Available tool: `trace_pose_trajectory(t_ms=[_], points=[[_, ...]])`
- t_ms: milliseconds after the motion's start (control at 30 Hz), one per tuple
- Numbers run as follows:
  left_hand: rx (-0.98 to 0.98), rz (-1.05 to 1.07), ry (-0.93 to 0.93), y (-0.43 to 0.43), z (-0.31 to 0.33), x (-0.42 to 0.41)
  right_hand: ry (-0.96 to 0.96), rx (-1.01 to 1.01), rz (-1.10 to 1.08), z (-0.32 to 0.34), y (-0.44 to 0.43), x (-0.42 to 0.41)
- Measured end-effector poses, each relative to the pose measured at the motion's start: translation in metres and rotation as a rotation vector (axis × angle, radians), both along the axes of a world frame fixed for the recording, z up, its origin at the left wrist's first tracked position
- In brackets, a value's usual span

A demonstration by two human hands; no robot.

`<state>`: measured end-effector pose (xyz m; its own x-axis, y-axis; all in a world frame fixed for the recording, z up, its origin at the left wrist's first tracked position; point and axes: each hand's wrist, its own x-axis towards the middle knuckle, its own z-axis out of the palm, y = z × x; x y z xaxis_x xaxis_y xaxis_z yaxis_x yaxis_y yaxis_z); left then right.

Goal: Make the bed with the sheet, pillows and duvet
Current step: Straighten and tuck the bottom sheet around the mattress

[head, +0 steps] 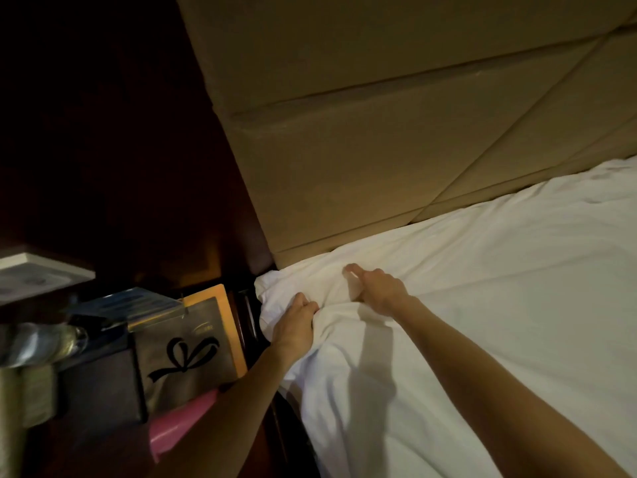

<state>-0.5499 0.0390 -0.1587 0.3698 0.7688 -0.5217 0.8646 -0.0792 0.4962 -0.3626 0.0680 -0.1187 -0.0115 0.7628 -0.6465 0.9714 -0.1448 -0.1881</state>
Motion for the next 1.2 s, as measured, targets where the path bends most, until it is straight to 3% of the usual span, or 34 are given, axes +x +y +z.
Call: trace_pose_trajectory(t_ms=[200,400,533,700,900,1100,1200], points=[[0.073,0.031,-0.005,-0.019,-0.007,0.001,-0.055,0.022,0.022,-0.009,-0.001,-0.010],[0.119,0.119,-0.070,-0.047,-0.002,0.027,0.123,0.070,-0.221,0.003,0.007,-0.012],[-0.058,0.390,-0.193,-0.055,0.013,0.057,0.128,0.029,-0.262,0.010,0.010,-0.007],[-0.222,0.459,-0.119,-0.041,0.015,0.071,0.122,0.029,-0.248,0.018,0.005,-0.003],[-0.272,0.652,-0.390,-0.010,0.025,0.033,0.254,0.166,-0.399,0.023,0.005,0.006],[-0.329,0.572,-0.458,0.015,0.038,0.013,0.447,0.330,-0.646,0.037,0.017,-0.011],[-0.348,0.690,-0.599,0.012,0.038,0.012,0.532,0.384,-0.766,0.042,0.018,-0.013]])
